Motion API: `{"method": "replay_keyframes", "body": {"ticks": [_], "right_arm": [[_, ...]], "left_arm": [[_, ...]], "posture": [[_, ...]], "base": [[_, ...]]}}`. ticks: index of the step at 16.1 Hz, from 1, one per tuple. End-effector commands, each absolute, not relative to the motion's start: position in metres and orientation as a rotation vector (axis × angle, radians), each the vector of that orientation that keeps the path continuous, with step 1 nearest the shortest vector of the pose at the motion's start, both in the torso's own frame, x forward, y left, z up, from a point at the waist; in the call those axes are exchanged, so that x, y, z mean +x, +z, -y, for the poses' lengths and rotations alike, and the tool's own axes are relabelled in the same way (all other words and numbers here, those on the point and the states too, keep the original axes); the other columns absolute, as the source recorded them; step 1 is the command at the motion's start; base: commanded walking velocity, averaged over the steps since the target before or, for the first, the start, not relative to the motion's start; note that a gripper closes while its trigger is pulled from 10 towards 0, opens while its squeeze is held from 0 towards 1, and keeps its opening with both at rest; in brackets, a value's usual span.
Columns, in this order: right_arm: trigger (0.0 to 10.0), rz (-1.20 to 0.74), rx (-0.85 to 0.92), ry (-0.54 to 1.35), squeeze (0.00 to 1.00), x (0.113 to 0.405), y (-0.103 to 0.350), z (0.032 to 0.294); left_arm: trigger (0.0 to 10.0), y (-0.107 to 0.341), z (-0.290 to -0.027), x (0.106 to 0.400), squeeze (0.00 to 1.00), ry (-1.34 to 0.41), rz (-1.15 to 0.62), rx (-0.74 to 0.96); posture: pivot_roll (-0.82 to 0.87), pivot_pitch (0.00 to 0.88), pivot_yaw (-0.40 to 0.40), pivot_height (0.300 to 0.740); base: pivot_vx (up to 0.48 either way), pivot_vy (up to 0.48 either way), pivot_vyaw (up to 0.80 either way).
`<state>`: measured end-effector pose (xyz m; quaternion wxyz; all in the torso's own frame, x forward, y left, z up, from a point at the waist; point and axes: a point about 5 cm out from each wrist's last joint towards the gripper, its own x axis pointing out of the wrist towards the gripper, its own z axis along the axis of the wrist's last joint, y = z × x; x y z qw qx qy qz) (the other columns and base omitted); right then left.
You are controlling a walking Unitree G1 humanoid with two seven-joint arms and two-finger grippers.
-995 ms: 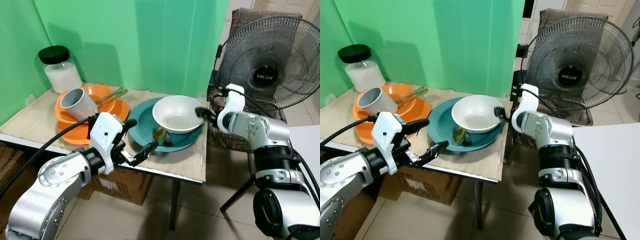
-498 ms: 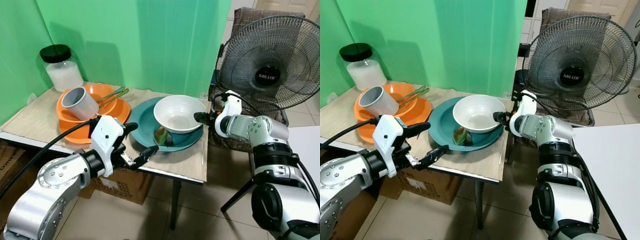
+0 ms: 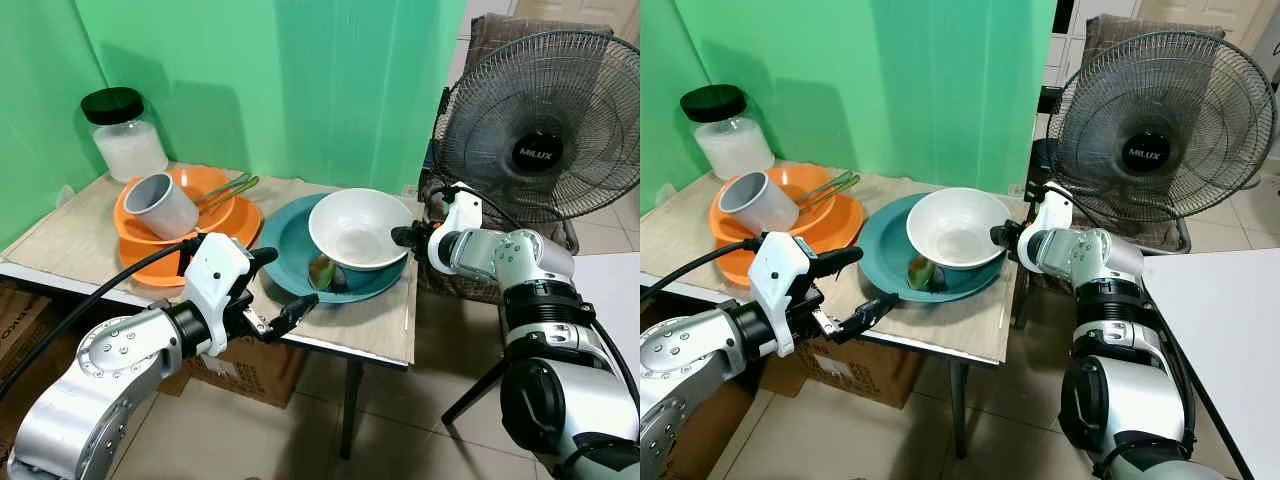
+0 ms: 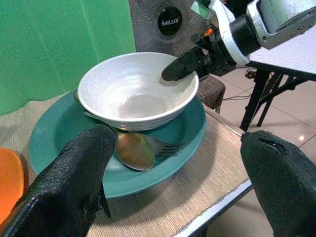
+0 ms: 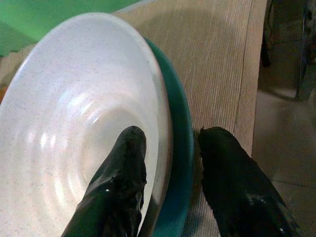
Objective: Setting the table
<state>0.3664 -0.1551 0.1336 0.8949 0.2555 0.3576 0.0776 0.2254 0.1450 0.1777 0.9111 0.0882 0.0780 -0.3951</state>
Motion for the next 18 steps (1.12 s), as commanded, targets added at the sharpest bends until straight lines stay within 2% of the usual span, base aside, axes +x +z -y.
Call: {"method": "replay_keyframes", "body": {"ticks": [1,15,18], "right_arm": [[0.0,-0.728,0.542,0.166,0.0,0.37,0.14,0.152],[0.0,-0.611,0.626,0.23,0.0,0.376,0.163,0.148],[0.0,-0.501,0.61,0.272,0.0,0.375,0.177,0.149]], "left_arm": [[10.0,0.175,-0.146,0.225,0.0,-0.812,-0.173,0.194],[10.0,0.182,-0.15,0.232,0.0,-0.788,-0.135,0.199],[10.0,0.184,-0.153,0.233,0.0,-0.77,-0.122,0.206]], "posture": [[-0.07,0.0,-0.002,0.74],[-0.07,0.0,0.01,0.74],[-0.07,0.0,0.015,0.74]], "base": [[0.0,0.0,0.0],[0.0,0.0,0.0],[0.0,0.0,0.0]]}}
